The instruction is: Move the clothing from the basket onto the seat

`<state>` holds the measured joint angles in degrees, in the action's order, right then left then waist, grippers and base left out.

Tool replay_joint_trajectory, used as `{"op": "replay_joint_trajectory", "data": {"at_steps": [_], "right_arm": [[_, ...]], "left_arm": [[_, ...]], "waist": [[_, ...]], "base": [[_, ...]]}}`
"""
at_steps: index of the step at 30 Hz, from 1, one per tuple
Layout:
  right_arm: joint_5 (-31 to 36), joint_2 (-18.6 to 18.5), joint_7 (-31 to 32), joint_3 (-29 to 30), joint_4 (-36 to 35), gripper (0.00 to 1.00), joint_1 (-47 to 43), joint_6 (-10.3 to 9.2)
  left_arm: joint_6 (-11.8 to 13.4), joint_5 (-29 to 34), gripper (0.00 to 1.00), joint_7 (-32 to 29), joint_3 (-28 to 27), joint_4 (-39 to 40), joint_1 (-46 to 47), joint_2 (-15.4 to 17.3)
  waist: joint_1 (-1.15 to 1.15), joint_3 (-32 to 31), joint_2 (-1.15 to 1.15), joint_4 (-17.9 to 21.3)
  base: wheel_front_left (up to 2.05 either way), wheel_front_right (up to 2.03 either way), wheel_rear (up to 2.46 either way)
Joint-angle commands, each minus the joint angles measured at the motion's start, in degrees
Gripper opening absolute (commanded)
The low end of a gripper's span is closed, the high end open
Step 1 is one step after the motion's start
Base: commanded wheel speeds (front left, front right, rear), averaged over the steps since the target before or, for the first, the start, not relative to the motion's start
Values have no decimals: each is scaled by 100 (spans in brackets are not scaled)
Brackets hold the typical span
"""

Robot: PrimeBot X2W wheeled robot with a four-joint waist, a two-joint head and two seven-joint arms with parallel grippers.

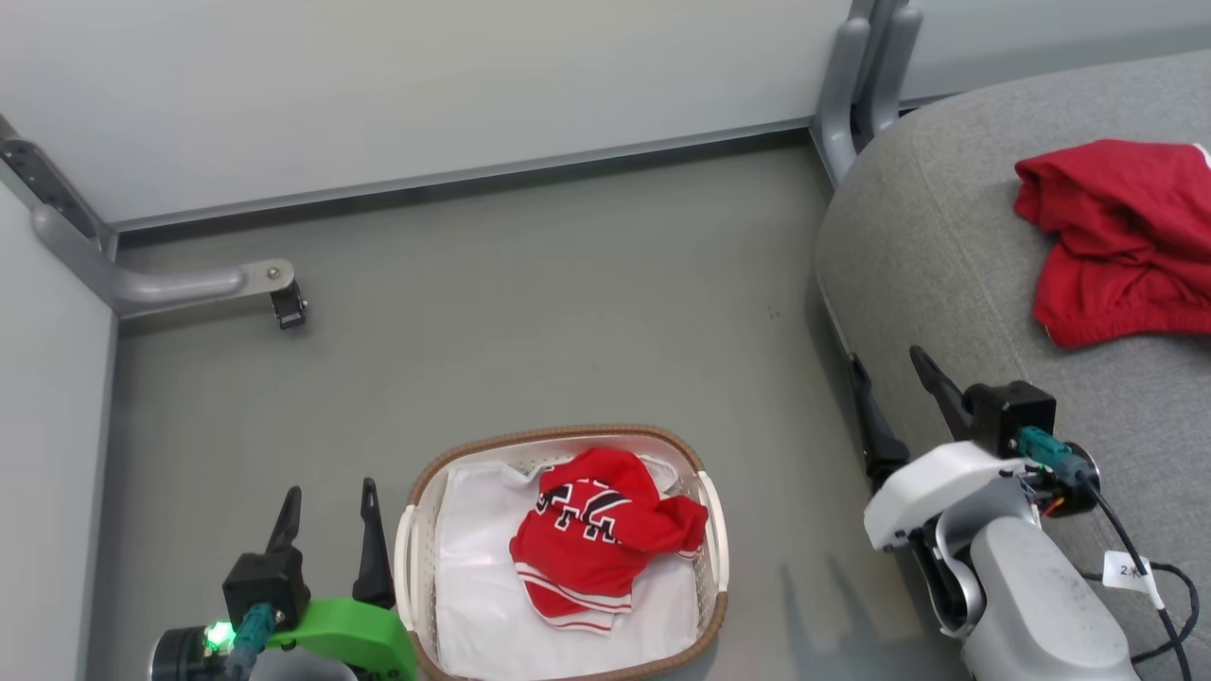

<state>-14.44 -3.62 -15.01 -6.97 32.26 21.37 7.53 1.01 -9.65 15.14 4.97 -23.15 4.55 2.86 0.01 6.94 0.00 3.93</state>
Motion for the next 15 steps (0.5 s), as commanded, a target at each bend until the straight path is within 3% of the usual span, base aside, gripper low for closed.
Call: {"op": "replay_joint_trajectory", "data": {"at_steps": [1,15], "right_arm": [[75,-8,-24,42,-21,100,-145,-8],[241,49,-24,-17,42,100,-412,-8]], "left_arm": [[27,-34,100,1,10,52,-119,14],[57,-107,100,1,151,149,-520,13]], "waist": [[-1,-101,0,-27],[-1,-258,0,2]], "base": [[0,0,0],[0,0,0]]}}
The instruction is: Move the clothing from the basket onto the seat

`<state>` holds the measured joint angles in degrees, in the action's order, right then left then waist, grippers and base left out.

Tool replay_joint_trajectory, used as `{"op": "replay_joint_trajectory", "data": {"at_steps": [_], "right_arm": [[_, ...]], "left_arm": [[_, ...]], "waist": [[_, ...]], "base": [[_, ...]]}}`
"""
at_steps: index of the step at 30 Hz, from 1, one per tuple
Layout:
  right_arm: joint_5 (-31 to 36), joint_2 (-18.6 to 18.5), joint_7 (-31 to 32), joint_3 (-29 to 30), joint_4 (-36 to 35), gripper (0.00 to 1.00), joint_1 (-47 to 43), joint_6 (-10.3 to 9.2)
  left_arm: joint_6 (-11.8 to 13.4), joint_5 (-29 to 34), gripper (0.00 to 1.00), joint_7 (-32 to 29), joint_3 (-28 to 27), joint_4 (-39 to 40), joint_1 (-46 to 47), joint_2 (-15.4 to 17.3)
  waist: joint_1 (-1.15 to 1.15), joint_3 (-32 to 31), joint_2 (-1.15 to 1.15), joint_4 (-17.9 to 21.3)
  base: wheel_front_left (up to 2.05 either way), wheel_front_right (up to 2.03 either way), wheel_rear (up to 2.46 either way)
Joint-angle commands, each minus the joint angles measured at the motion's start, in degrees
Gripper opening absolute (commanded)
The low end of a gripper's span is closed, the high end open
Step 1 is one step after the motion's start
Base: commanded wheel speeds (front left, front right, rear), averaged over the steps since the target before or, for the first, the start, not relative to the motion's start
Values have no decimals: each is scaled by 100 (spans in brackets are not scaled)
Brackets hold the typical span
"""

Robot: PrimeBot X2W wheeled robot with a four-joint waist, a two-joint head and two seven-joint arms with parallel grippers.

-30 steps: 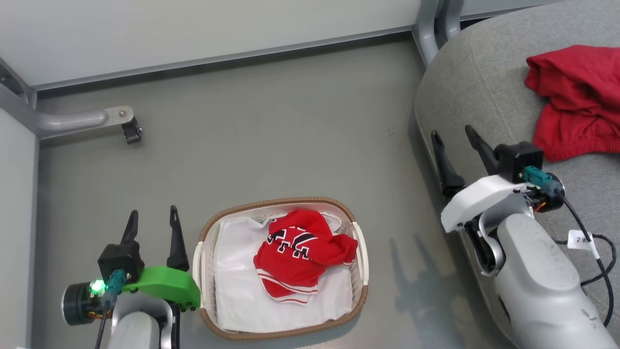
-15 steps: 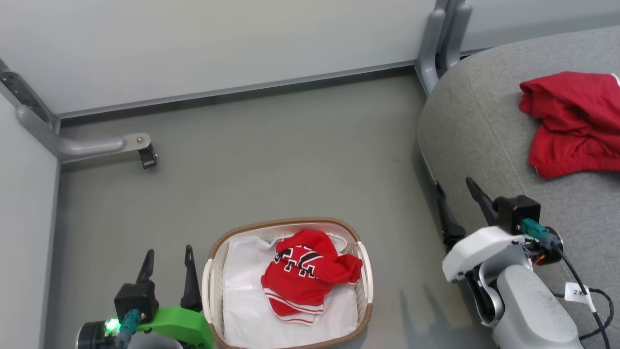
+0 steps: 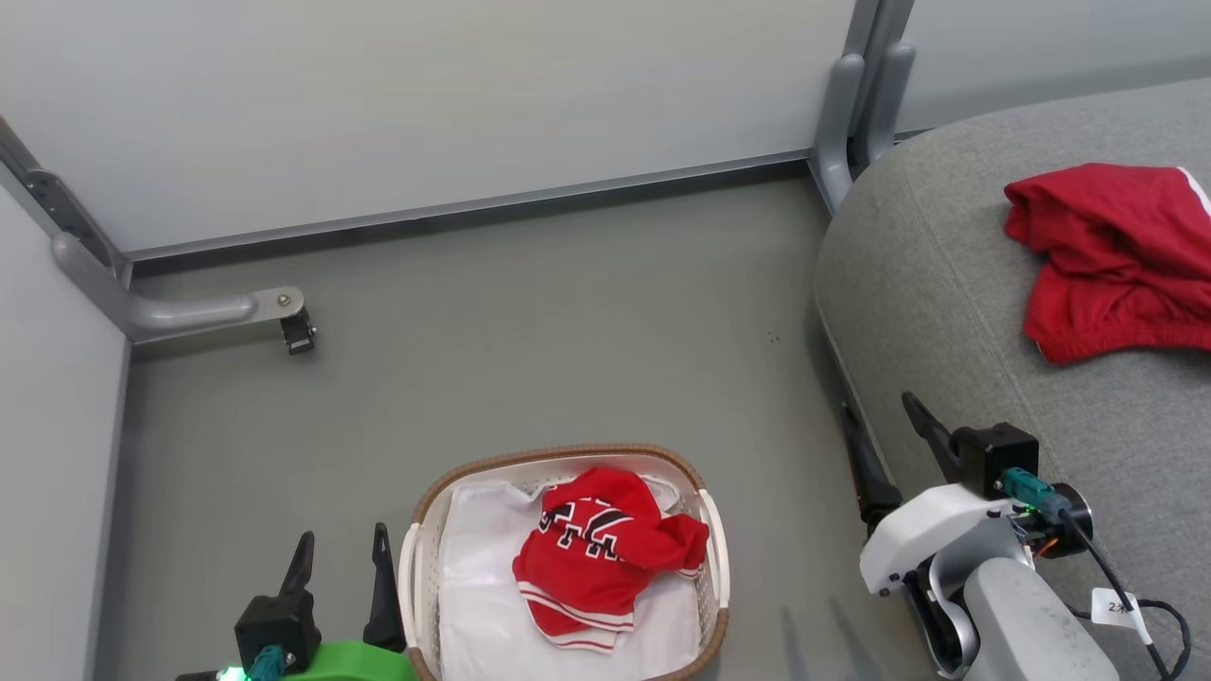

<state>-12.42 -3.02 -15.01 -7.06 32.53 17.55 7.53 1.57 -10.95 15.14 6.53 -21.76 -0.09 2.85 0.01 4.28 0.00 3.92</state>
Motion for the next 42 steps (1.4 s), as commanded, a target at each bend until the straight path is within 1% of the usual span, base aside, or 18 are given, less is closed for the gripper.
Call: {"op": "replay_joint_trajectory", "data": {"at_steps": [1,8,13,18,22,26,37,42], "right_arm": [[42,-12,-24,-10,13,100,-20,-8],[36,-9,-24,-19,-11,100,46,-8],[73,-8,-24,-42,-133,100,176,-8],[91,-10,-23,-50,-301,100,331,-8],[72,-7,-19,-98,-468,100,508,-8],[43,-4,-18,-105,-626,100,659,-8],[-32,-5,-18,-130,-1078,100,1074,-8],[-105,-4,-18,-179,-1243,100,1236,-8]], "left_arm": [[-3,29,100,1,-1,10,-51,14],[-62,-47,100,1,72,-107,12,14],[-135,-85,100,1,280,-249,201,16],[-124,-149,100,1,480,-411,439,17],[-174,-164,100,2,594,-612,675,17],[-211,-326,100,1,636,-704,954,19],[-392,-154,100,1,922,-1168,1769,21],[-408,-174,100,1,1113,-1365,2124,23]], "waist": [[-1,15,0,4],[-1,89,0,24],[-1,332,0,63],[-1,743,0,163],[-1,1085,0,258],[-1,1421,0,335],[-1,2392,0,476],[-1,2797,0,539]], "base": [[0,0,0],[0,0,0],[0,0,0],[0,0,0],[0,0,0],[0,0,0],[0,0,0],[0,0,0]]}}
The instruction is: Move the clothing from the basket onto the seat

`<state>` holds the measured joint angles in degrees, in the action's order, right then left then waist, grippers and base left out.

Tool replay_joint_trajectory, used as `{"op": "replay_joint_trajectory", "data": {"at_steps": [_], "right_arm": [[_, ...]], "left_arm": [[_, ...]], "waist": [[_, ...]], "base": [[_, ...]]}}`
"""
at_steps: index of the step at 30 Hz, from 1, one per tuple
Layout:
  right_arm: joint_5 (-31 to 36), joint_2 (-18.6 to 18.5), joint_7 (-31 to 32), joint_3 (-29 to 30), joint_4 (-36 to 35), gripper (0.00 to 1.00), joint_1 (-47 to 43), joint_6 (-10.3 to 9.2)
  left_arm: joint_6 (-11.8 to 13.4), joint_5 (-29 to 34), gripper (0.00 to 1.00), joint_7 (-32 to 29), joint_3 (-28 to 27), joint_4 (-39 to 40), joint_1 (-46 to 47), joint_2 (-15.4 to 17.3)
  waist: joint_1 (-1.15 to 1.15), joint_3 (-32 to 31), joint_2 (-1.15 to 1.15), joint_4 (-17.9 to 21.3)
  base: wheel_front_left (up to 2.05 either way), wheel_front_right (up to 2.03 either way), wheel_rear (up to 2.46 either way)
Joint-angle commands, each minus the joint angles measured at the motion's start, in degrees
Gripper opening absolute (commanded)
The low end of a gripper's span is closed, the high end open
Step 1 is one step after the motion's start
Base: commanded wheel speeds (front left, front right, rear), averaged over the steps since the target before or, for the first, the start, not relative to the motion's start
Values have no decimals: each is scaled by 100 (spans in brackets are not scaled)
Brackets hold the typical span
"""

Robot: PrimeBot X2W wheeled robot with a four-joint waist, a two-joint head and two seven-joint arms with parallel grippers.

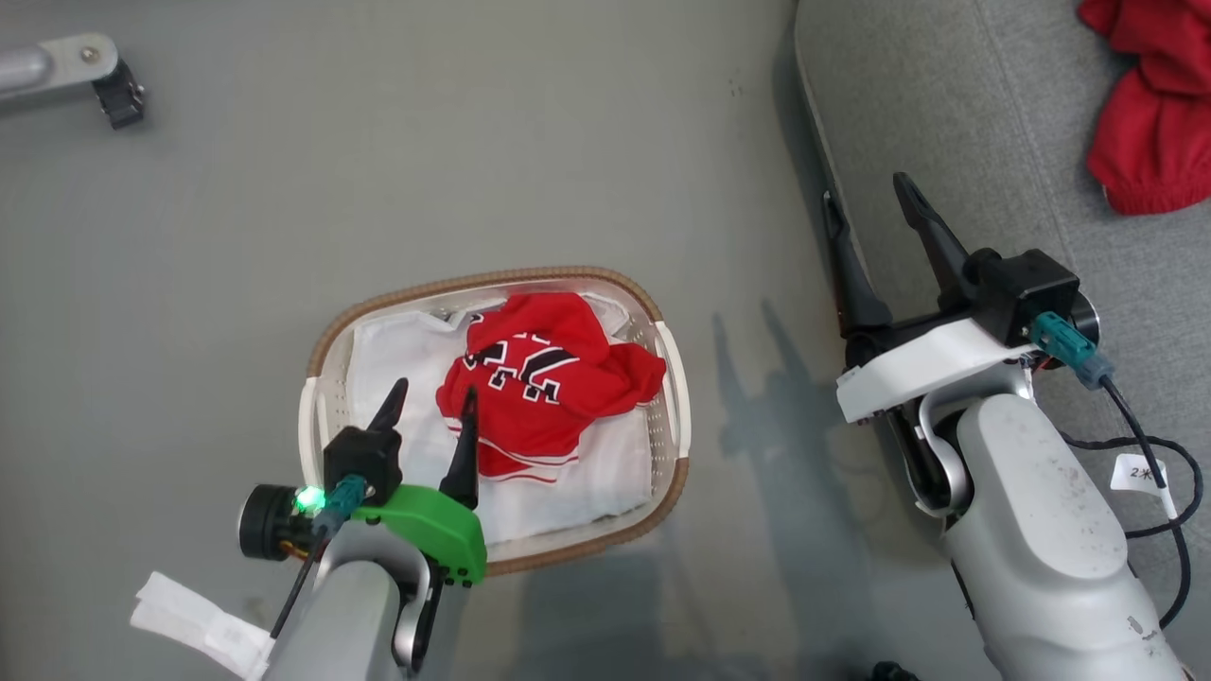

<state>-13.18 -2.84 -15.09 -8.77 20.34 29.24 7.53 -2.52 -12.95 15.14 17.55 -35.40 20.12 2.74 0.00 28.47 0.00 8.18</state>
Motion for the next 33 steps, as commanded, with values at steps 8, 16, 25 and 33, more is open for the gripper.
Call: {"op": "replay_joint_trajectory", "data": {"at_steps": [8,16,25,33], "right_arm": [[-109,-20,-10,-60,-285,100,339,-7],[-162,-21,-10,-138,-459,100,490,-8],[-313,-21,-10,-247,-607,100,583,-8],[-402,-22,-10,-378,-669,100,665,-8]], "left_arm": [[-20,127,100,1,211,-421,777,35],[-74,308,100,1,69,-862,1400,43],[-246,364,100,1,-74,-1575,2072,100],[-350,213,100,1,-225,-2242,2597,110]], "waist": [[0,1015,0,220],[0,1464,0,321],[0,1852,0,441],[0,2154,0,501]], "base": [[0,0,0],[0,0,0],[0,0,0],[0,0,0]]}}
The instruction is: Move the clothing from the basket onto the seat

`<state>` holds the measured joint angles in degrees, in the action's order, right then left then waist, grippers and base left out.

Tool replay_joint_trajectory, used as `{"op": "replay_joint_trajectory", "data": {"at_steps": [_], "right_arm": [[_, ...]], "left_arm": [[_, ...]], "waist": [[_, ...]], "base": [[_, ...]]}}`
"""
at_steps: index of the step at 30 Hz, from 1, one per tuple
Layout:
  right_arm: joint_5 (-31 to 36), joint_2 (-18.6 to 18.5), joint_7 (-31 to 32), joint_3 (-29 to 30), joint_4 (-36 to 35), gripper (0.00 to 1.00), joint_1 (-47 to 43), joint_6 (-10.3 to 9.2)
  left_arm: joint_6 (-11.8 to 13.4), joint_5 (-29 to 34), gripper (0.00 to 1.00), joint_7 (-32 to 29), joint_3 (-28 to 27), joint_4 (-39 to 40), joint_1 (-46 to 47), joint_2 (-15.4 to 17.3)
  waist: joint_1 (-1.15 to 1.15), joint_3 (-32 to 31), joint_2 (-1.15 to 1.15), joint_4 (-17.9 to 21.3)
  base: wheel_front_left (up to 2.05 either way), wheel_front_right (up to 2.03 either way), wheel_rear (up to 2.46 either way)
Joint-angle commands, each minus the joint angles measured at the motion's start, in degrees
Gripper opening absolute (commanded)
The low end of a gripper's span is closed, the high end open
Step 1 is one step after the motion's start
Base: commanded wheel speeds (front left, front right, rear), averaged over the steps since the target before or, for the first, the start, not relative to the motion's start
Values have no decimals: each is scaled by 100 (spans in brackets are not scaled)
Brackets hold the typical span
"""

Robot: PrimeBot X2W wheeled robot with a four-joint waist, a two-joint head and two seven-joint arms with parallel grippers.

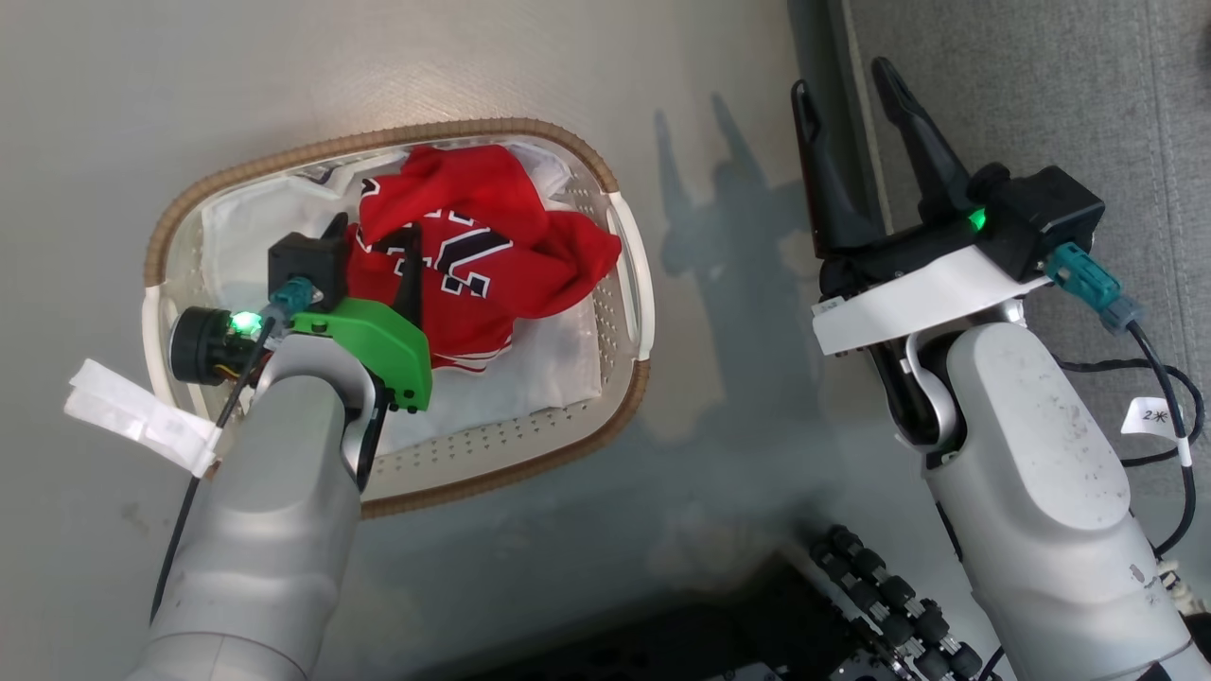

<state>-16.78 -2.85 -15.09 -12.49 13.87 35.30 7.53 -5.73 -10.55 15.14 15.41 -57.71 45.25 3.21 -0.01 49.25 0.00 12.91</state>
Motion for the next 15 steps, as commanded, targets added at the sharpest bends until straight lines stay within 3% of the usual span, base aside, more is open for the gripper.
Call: {"op": "replay_joint_trajectory", "data": {"at_steps": [1,15], "right_arm": [[-61,-20,-10,-12,-26,100,63,-8],[-187,-21,-10,-96,-157,100,151,-8]], "left_arm": [[-39,-77,100,1,-29,-64,128,59],[-179,-457,100,1,66,-883,745,32]], "waist": [[1,104,0,33],[1,410,0,130]], "base": [[0,0,0],[0,0,0]]}}
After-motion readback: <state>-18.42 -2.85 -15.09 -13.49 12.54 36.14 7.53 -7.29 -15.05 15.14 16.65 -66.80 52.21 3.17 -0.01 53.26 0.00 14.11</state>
